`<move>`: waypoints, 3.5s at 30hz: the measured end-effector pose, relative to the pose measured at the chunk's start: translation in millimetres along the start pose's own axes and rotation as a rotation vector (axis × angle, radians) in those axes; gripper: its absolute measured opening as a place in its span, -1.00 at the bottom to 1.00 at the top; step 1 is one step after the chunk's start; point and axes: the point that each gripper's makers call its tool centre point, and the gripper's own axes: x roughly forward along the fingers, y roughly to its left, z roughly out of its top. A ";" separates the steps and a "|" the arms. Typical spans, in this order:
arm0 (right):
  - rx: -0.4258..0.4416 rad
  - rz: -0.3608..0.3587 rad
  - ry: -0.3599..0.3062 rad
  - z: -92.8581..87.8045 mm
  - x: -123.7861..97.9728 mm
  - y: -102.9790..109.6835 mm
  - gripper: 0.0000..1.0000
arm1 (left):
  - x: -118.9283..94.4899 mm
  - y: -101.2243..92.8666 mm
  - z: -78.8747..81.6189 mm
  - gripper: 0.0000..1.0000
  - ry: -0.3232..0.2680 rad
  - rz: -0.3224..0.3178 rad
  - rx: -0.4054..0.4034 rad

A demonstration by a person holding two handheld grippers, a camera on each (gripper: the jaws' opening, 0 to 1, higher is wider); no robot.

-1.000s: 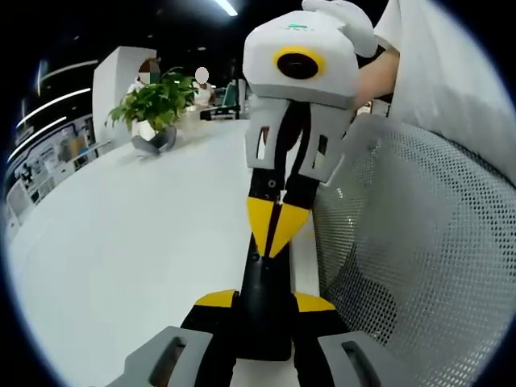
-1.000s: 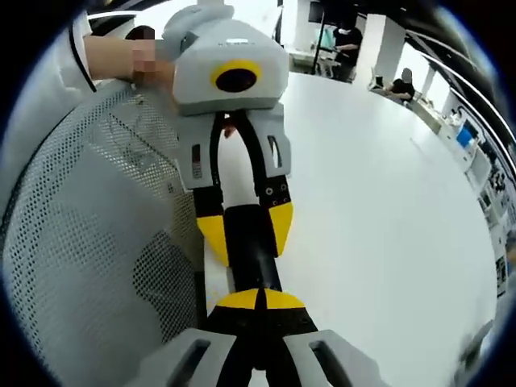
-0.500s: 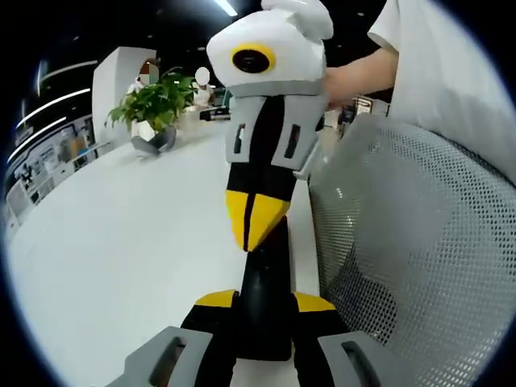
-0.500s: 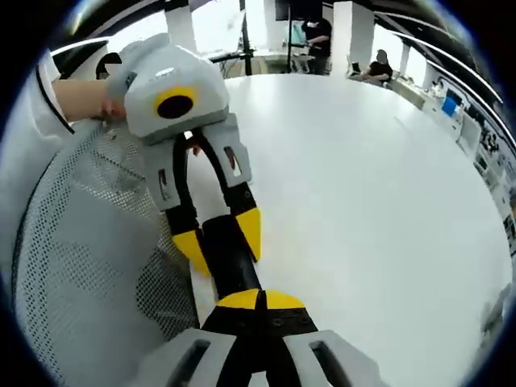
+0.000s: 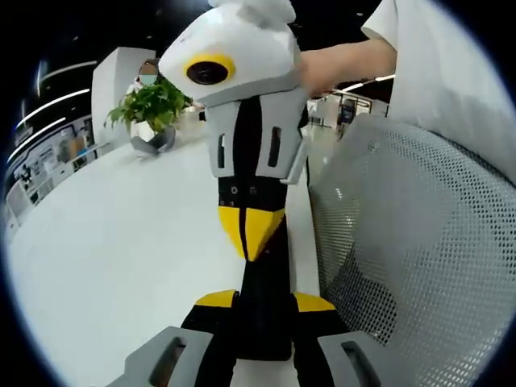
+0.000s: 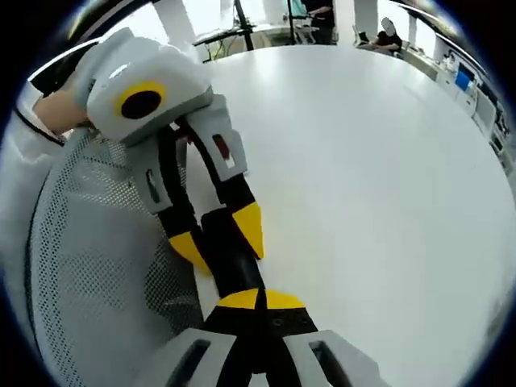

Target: Press the specified remote control buttons in sequence, fully releasing each button before pressing the next.

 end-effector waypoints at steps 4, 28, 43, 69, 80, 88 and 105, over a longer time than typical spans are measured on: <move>0.001 -0.022 -0.007 -2.7 -1.0 2.3 -1.00 | -0.1 0.0 0.1 -0.52 0.000 0.002 0.000; -0.256 -0.085 -0.058 0.0 0.4 22.4 -1.00 | 2.2 -0.8 3.6 -0.51 -0.019 -0.020 -0.031; -0.257 -0.103 -0.157 3.5 -0.5 23.9 -1.00 | 3.5 -1.0 3.7 -0.51 -0.018 -0.020 -0.033; -0.226 -0.117 -0.183 5.6 -0.9 26.0 -1.00 | 4.5 -1.3 2.5 -0.51 -0.008 -0.016 -0.011; -0.276 -0.131 -0.135 9.9 4.8 29.0 -1.00 | 3.9 -2.4 3.2 -0.51 -0.003 -0.012 -0.002; -0.226 -0.101 -0.169 8.1 2.7 28.0 -1.00 | 3.7 -2.7 2.8 -0.51 0.002 -0.011 0.011; -0.179 -0.088 -0.178 -33.3 -7.4 10.6 -0.54 | 3.9 -3.2 2.2 -0.51 0.010 -0.004 0.026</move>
